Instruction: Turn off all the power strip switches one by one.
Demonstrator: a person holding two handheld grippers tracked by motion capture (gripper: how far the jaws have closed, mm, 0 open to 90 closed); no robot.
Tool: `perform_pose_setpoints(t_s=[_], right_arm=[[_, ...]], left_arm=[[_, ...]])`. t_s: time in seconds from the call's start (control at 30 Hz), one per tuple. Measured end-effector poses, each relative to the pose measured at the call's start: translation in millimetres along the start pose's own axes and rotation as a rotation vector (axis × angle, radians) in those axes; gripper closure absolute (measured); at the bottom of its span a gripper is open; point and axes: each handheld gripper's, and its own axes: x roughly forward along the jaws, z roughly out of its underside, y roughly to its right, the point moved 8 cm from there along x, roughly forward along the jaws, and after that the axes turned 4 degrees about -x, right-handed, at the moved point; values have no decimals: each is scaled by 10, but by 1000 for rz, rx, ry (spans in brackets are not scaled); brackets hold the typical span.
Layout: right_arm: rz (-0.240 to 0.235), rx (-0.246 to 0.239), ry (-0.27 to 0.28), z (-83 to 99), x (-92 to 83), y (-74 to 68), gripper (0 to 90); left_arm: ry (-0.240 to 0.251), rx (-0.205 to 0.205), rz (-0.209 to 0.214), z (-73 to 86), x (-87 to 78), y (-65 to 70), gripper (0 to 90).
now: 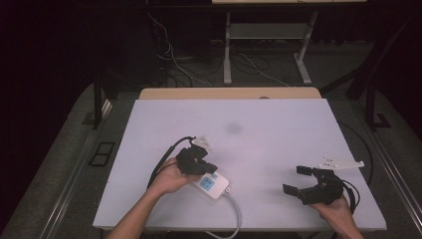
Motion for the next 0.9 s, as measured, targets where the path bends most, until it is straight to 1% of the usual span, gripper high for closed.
perform_pose_setpoints(t_s=[0.13,0.2,0.47,0.6,0.77,0.9], right_arm=[[-1,-4,-1,1,3,-1,7],[-2,-5,-1,1,3,-1,7],[-4,-5,-7,7,10,-7,7],[-5,-5,-8,8,12,-11,7],[-5,-9,-10,10,14,-10,7],[-6,-10,-12,11,15,-14,7]], left_arm=[[-10,4,-1,8,33,9,888],[-12,13,-6,7,47,11,887],[-48,40,-11,37,122,38,888],[-48,27,-7,32,134,43,888],[-51,26,-5,36,129,30,888],[-42,14,4,42,130,23,889]])
